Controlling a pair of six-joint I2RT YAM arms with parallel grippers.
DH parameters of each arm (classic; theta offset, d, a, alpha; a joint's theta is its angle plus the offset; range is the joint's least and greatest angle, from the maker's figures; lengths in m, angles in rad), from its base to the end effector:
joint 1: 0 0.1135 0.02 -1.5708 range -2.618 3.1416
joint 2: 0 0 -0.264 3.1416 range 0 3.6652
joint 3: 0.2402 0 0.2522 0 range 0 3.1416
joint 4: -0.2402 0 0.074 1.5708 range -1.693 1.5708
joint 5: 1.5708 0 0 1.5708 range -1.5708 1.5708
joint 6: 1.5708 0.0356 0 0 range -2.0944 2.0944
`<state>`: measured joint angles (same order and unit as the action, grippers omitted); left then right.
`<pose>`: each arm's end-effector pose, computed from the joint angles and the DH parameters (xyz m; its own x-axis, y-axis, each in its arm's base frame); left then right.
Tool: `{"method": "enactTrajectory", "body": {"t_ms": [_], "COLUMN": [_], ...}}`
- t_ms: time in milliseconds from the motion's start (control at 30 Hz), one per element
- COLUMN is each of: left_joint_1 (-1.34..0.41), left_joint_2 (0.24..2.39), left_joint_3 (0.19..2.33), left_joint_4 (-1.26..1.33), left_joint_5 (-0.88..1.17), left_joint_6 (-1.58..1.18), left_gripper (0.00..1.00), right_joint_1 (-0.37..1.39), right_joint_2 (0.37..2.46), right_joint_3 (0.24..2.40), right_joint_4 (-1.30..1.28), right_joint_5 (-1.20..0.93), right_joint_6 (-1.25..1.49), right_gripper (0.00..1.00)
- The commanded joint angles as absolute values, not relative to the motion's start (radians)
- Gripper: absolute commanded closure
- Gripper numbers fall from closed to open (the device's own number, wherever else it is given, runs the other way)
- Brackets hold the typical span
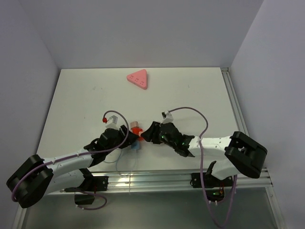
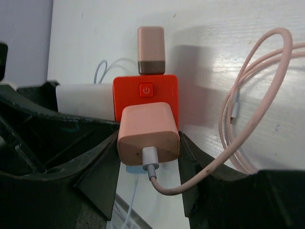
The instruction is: Insert the plug
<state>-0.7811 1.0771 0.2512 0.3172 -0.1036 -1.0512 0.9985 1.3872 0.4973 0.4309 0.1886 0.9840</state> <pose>0.1451 -0.1386 0.1533 -0.7239 -0.4980 -0.4774 0.0157 0.6799 -0.7331 0.1520 0.2236 0.1722 -0.7447 0.3544 -0.5656 -0.2070 0.6829 0.7005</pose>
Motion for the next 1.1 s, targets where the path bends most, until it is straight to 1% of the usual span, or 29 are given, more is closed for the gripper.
{"method": "enactTrajectory", "body": {"t_ms": [0, 100, 133, 200, 267, 333, 500, 567, 700, 867, 1000, 1067], "left_joint_1": [-0.819, -0.819, -0.819, -0.819, -0.819, -0.819, -0.819, -0.819, -0.821, -0.819, -0.818, -0.818], "left_joint_2": [1.103, 1.117, 1.123, 1.127, 1.123, 1.115, 1.104, 1.104, 1.117, 1.141, 1.158, 1.166], "left_joint_3": [0.249, 0.235, 0.232, 0.227, 0.222, 0.221, 0.229, 0.222, 0.216, 0.215, 0.225, 0.232], "left_joint_4": [0.291, 0.324, 0.334, 0.334, 0.341, 0.334, 0.302, 0.308, 0.333, 0.356, 0.354, 0.365], "left_joint_5": [0.120, 0.146, 0.152, 0.155, 0.158, 0.156, 0.149, 0.150, 0.155, 0.164, 0.163, 0.167], "left_joint_6": [-0.960, -0.946, -0.940, -0.940, -0.940, -0.933, -0.914, -0.913, -0.919, -0.933, -0.931, -0.933], "left_gripper": [0.99, 1.00, 1.00, 1.00, 1.00, 1.00, 1.00, 1.00, 1.00, 1.00, 1.00, 1.00], "right_joint_1": [0.951, 0.904, 0.896, 0.873, 0.835, 0.810, 0.707, 0.698, 0.698, 0.698, 0.745, 0.785], "right_joint_2": [1.439, 1.469, 1.485, 1.496, 1.502, 1.496, 1.480, 1.488, 1.540, 1.589, 1.605, 1.611], "right_joint_3": [0.523, 0.584, 0.630, 0.672, 0.693, 0.718, 0.756, 0.772, 0.810, 0.879, 0.878, 0.836], "right_joint_4": [0.350, 0.280, 0.208, 0.160, 0.111, 0.062, -0.001, -0.043, -0.048, -0.097, -0.078, -0.005], "right_joint_5": [-0.186, -0.268, -0.285, -0.307, -0.363, -0.377, -0.463, -0.482, -0.518, -0.517, -0.416, -0.368], "right_joint_6": [0.786, 0.706, 0.684, 0.646, 0.600, 0.565, 0.482, 0.453, 0.449, 0.431, 0.465, 0.531], "right_gripper": [1.00, 1.00, 1.00, 1.00, 1.00, 1.00, 1.00, 1.00, 1.00, 1.00, 1.00, 1.00]}}
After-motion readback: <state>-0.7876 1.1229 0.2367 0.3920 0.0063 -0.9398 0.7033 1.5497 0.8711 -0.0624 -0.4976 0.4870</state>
